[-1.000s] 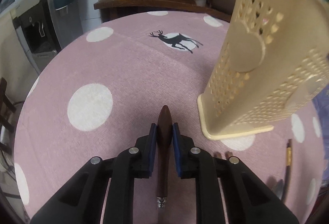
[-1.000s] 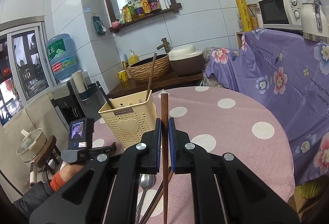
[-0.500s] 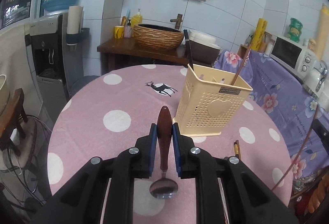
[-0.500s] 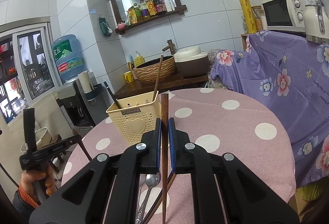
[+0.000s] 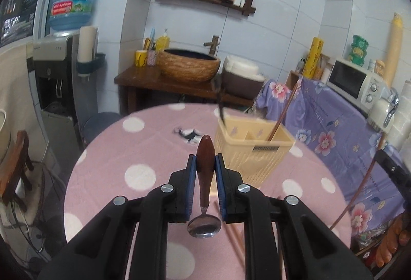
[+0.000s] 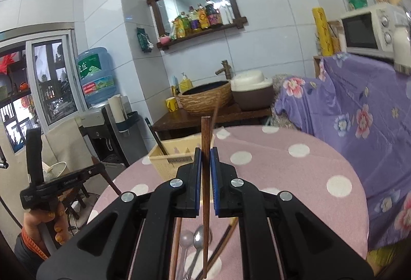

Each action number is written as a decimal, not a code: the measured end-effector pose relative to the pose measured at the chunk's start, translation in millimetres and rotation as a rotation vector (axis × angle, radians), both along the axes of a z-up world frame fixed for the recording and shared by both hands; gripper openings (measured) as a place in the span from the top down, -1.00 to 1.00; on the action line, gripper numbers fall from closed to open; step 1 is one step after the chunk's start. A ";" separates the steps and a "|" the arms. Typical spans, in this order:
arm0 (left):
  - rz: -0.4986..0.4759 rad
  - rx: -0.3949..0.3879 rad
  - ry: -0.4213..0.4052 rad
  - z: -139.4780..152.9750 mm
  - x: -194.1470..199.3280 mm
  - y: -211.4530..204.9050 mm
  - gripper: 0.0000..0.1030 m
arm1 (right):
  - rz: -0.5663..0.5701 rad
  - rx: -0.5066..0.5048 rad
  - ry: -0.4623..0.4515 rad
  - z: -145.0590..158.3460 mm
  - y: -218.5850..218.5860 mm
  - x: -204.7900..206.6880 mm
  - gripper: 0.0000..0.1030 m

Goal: Organize utensils
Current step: 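Lower the spoon and chopstick into the beige caddy and open both tools, then move both tools back toward the remaining utensils on the table, then grasp a brown chopstick with the left tool while the right tool grasps another brown chopstick, then carry both chopsticks over the beige caddy and lower them in, then open both tools and move them back toward the table utensils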

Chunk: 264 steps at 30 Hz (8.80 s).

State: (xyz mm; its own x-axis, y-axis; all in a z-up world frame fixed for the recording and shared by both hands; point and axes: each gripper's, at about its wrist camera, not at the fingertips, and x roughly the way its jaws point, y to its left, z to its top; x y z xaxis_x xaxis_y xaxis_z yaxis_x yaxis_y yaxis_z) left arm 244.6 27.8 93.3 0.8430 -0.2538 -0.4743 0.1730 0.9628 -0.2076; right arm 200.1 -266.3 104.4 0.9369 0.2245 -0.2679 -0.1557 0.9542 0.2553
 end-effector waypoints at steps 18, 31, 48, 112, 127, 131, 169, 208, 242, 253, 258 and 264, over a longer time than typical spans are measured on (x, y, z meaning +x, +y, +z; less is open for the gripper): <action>0.017 -0.007 -0.076 65.7 107.6 -61.8 0.69 | -0.121 -0.110 -0.221 92.4 59.8 138.6 0.85; 0.005 0.026 0.070 -20.0 115.9 -68.0 0.69 | -0.122 -0.084 -0.030 5.2 54.4 164.1 0.85; 0.008 0.051 0.140 -56.6 25.6 -35.4 -0.13 | -0.078 -0.126 0.151 -41.3 35.7 90.3 -0.11; 0.114 0.138 0.441 -149.7 18.0 -32.3 0.25 | -0.142 -0.108 0.614 -166.8 3.9 63.9 0.18; 0.165 0.202 0.427 -161.2 46.6 -48.0 0.37 | -0.219 -0.154 0.663 -183.6 10.8 108.2 0.73; 0.163 0.215 0.438 -160.6 54.7 -50.3 0.64 | -0.224 -0.170 0.660 -184.3 12.8 123.1 0.80; 0.187 0.202 0.387 -164.5 43.3 -66.1 0.85 | -0.169 -0.124 0.644 -182.9 12.5 133.1 0.83; 0.103 0.004 -0.049 -9.8 -26.9 -17.8 0.85 | 0.015 -0.047 0.090 -11.7 -8.6 12.5 0.86; 0.150 -0.033 -0.233 51.0 112.0 -74.1 0.85 | -0.020 -0.084 0.001 62.7 42.5 144.6 0.85; 0.123 0.012 -0.094 -18.7 114.9 -73.2 0.84 | -0.013 -0.082 0.099 -2.3 46.2 157.2 0.86; 0.104 0.017 -0.092 -19.4 102.4 -69.1 0.67 | -0.020 -0.072 0.101 -10.7 42.0 153.5 0.85; 0.113 0.019 -0.019 -27.1 59.7 -52.5 -0.15 | -0.047 -0.100 0.104 -21.0 36.0 117.9 0.74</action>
State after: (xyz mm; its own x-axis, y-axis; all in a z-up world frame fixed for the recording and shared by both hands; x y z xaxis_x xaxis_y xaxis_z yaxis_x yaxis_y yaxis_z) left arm 304.3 -24.7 66.2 0.8746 -0.1476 -0.4619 0.0669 0.9802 -0.1866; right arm 318.0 -230.3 83.4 0.9119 0.1484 -0.3827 -0.0878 0.9813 0.1714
